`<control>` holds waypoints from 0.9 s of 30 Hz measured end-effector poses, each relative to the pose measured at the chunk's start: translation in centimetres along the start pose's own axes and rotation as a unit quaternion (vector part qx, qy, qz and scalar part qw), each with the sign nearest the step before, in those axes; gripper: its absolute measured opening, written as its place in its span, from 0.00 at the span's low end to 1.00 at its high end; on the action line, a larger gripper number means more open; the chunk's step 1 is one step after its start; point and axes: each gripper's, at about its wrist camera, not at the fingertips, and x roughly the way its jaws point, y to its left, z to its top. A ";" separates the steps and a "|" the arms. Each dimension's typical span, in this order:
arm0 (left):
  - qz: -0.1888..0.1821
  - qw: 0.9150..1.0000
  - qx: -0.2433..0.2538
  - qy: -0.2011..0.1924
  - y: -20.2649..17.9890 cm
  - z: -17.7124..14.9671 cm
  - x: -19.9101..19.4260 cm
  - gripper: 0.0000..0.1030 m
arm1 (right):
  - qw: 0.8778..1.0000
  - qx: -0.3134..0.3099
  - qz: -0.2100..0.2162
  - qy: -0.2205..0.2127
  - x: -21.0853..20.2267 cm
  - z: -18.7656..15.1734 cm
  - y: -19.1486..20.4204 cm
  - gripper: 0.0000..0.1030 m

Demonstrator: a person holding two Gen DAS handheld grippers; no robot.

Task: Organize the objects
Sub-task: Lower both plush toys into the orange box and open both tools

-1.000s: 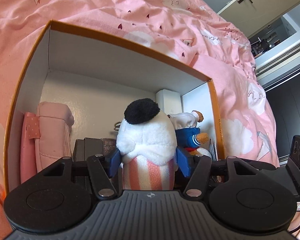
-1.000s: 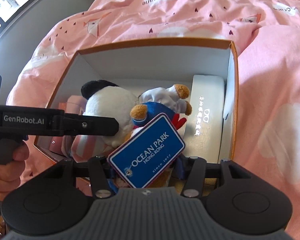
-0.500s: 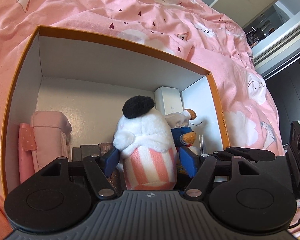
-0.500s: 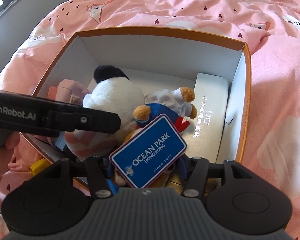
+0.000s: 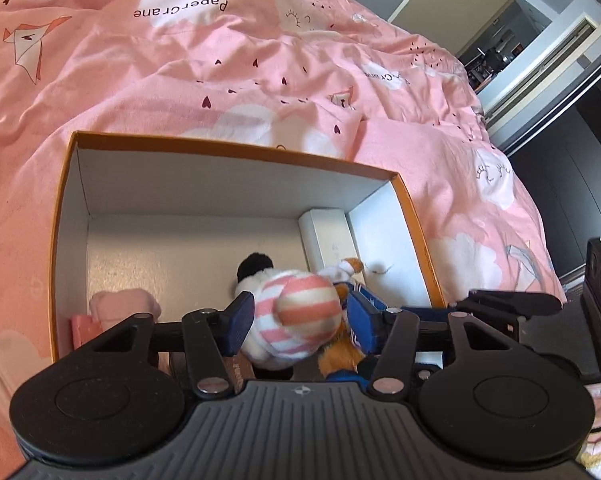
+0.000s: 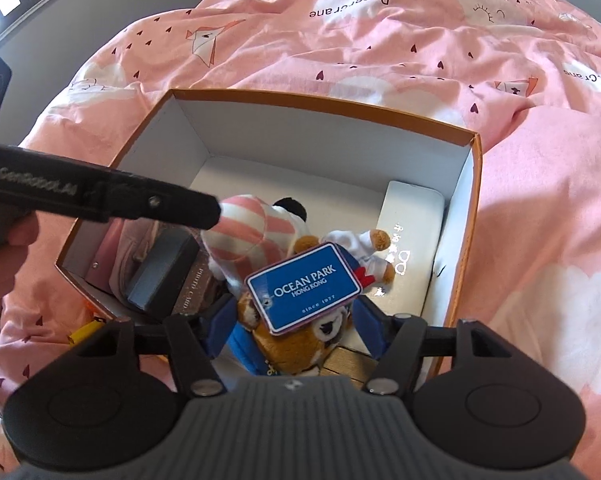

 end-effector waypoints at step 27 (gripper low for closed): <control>0.036 0.990 0.108 0.082 -1.8 -4.0 1.6 0.37 | 1.000 -0.003 -0.003 0.005 -0.3 -0.9 0.1 0.49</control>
